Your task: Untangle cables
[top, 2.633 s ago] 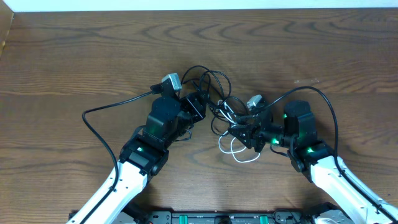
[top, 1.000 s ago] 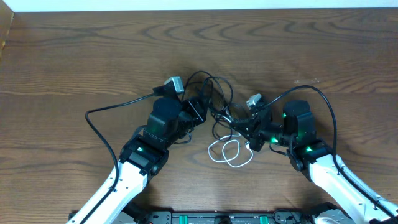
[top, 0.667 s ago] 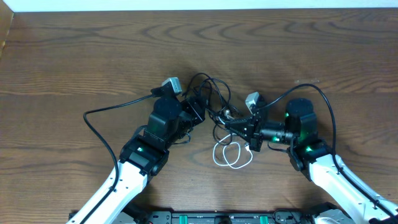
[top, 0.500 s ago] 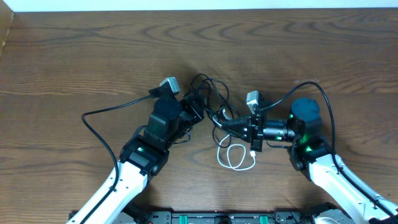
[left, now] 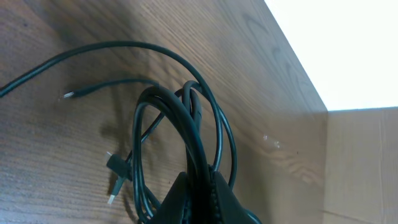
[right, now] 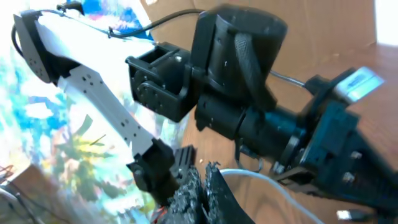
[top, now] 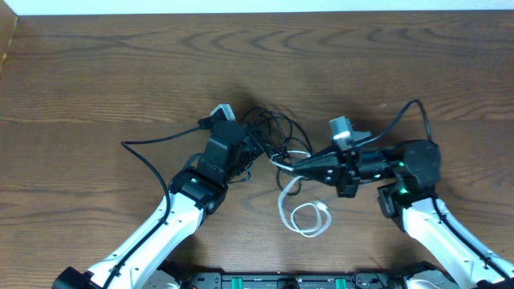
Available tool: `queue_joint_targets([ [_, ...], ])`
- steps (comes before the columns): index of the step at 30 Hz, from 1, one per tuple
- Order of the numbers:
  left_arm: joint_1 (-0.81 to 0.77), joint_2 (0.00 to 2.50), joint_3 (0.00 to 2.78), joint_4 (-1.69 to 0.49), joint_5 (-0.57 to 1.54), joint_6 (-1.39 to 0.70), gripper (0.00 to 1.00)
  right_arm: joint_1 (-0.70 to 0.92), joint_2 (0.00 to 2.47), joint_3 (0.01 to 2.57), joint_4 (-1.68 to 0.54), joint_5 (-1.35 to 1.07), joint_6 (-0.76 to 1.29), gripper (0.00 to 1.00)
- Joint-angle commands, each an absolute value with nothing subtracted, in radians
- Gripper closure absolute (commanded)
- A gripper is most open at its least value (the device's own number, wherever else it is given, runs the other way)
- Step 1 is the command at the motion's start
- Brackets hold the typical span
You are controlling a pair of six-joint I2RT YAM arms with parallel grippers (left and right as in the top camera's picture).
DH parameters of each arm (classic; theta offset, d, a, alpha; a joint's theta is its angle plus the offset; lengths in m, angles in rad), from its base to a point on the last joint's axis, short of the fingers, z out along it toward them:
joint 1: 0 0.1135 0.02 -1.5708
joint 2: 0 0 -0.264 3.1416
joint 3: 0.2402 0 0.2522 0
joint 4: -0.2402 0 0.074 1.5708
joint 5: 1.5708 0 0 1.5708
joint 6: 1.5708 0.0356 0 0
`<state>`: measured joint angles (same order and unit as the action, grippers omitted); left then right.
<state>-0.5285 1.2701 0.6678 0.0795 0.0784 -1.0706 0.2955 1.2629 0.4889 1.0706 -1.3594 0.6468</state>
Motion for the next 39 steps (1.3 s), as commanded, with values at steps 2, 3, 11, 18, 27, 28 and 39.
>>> queue_joint_targets([
  [2,-0.532,1.272,0.679,0.082,0.046,-1.069,0.92,0.185,1.261,0.494,1.141,-1.383,0.778,0.99],
  [3,-0.532,1.272,0.679,0.07,0.031,-1.068,0.92,0.149,1.261,0.494,1.159,-1.383,0.794,0.99],
  [11,-0.514,1.272,0.679,-0.063,-0.104,-1.116,0.92,-0.146,1.261,0.494,1.262,-1.383,0.905,0.99],
  [18,-0.442,1.272,0.679,-0.214,-0.15,-1.192,0.92,-0.341,1.261,0.494,1.239,-1.383,0.912,0.99],
  [27,-0.422,1.272,0.679,-0.183,-0.082,-1.192,0.92,-0.27,1.262,0.494,1.039,-1.364,0.819,0.84],
  [28,-0.422,1.272,0.679,-0.176,-0.075,-1.192,0.92,-0.239,1.262,0.494,0.988,-1.345,0.799,0.77],
  [39,-0.423,1.272,0.679,-0.171,-0.032,-1.24,0.92,0.183,1.262,0.494,0.498,-0.871,0.53,0.43],
])
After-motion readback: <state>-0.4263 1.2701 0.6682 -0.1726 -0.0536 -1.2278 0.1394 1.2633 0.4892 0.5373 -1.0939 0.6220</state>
